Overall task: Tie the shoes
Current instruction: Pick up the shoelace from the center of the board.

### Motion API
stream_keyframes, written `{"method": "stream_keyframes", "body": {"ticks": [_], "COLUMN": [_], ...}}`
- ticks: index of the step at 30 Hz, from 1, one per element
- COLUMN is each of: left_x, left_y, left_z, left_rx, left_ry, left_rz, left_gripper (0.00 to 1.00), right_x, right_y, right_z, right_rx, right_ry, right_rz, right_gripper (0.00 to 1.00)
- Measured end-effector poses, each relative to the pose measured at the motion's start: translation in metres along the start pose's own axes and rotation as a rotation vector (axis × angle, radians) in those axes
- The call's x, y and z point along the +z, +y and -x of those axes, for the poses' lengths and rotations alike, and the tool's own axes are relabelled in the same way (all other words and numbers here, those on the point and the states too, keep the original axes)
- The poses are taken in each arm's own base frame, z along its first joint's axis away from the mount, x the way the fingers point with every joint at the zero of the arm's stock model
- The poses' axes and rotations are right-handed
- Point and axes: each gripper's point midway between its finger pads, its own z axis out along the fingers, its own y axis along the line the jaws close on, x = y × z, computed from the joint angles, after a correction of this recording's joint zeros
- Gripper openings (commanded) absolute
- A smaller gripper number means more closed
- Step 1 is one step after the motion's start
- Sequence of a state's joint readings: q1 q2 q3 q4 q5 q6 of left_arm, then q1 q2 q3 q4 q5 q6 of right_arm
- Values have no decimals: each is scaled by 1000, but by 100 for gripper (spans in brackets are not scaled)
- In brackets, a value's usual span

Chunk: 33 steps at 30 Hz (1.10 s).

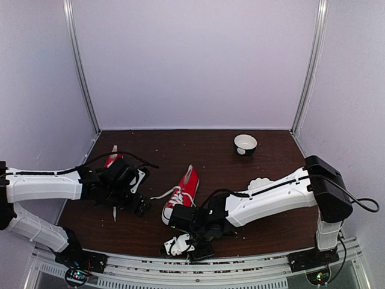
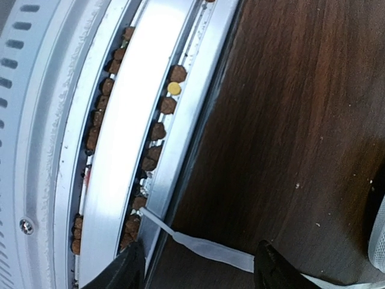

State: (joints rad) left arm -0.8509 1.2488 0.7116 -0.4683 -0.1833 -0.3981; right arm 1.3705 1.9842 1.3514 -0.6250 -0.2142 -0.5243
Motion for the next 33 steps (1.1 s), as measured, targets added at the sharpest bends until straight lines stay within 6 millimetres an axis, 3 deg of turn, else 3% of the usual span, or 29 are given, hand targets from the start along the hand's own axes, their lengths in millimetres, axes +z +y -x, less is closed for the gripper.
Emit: {"method": "stream_keyframes", "body": {"ticks": [4,10,13,16,18,21,26,28,33], "left_x": [16,41,58,66,68,70,71,71,73], "left_y": [20,25,25,29,30,29,23,21,10], "left_z": [-17,-29,-39,-26,-23,-22,-21,-21,-17], "left_rx": [-41,-25,-18,-26,-31,-36,-28,-33,-32], "left_ry": [71,133,185,166,160,156,153,151,129], "left_rz": [41,59,44,44,39,27,-6,-23,-91], "left_gripper": [93,91,89,85,76,48,0,0,0], "right_x": [0,2,2,-1,-5,-17,-52,-62,-61], "right_y": [3,5,4,5,8,10,4,2,-8], "right_z": [-4,-8,-9,-16,-22,-28,-16,-11,-4], "right_rx": [-4,1,6,15,23,30,36,41,42], "right_ry": [19,45,45,46,46,34,-69,-110,-137], "right_rz": [12,19,8,-10,-19,-38,-107,-134,-171], "right_gripper": [30,0,0,0,0,0,0,1,27]}}
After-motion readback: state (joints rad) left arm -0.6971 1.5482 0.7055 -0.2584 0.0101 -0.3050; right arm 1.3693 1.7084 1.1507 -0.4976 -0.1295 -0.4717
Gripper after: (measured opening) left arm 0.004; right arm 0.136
